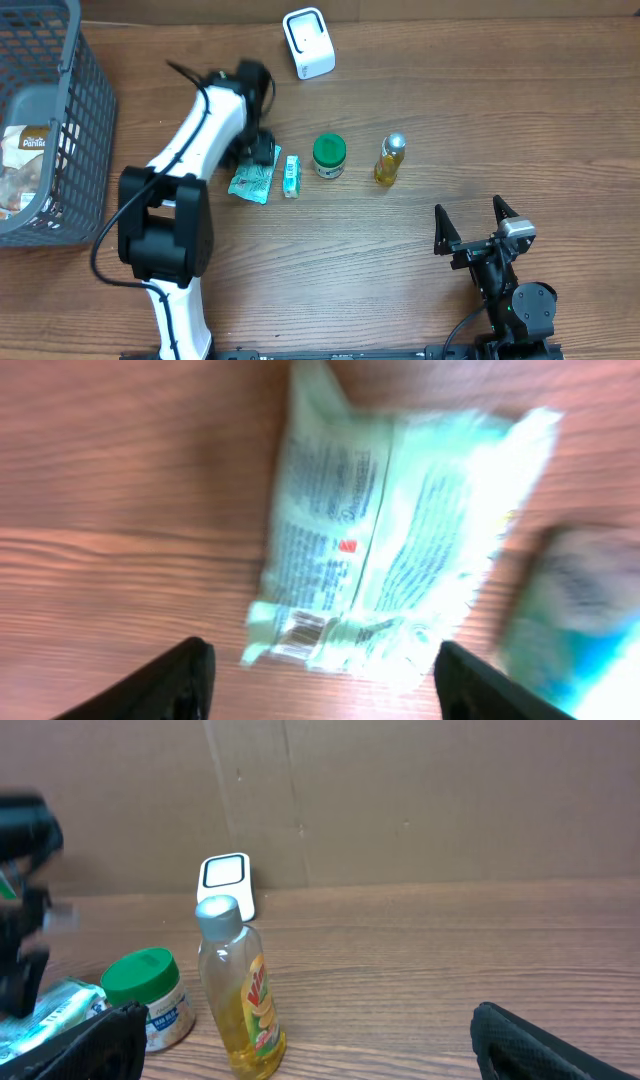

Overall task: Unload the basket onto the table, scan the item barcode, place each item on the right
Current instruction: 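Carry the green wipes pack left of the Kleenex pack and release, then reach the left gripper into the basket and grasp the PanTree snack bag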

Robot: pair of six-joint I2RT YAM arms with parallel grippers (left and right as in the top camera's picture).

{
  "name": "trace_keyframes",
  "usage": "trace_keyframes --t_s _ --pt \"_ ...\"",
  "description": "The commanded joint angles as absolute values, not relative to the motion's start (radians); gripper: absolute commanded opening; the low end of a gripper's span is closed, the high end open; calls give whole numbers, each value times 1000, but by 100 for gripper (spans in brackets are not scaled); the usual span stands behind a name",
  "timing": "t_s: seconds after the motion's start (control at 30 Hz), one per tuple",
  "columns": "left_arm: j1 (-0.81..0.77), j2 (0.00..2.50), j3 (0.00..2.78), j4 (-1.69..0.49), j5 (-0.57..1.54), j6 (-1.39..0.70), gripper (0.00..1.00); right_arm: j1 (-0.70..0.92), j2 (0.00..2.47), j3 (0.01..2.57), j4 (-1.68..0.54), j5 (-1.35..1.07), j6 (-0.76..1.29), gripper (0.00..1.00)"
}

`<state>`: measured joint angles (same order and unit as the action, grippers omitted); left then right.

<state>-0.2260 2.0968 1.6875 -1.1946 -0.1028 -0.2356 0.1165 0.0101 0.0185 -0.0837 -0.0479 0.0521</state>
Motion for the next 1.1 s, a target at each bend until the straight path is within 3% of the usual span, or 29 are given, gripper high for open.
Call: trace_keyframes --t_s 0.0,0.07,0.13,0.33,0.53,0.77,1.07 --pt "-157 1946 1976 -1282 -120 -230 80 110 3 8 -81 -46 48 100" --pt "-110 1891 2141 -1340 -192 -231 86 110 3 8 -81 -46 48 100" --pt "-70 1852 2267 -1377 -270 -209 100 110 3 8 -81 -46 48 100" --pt "151 1728 2469 -1285 -505 -40 100 110 3 8 -81 -46 48 100" --pt "416 1772 2427 -1285 -423 49 100 110 3 8 -81 -46 48 100" --pt "573 1887 2327 -1272 -328 70 100 110 3 8 -81 -46 48 100" --pt "628 2077 2156 -1192 -232 222 100 110 3 8 -81 -46 48 100"
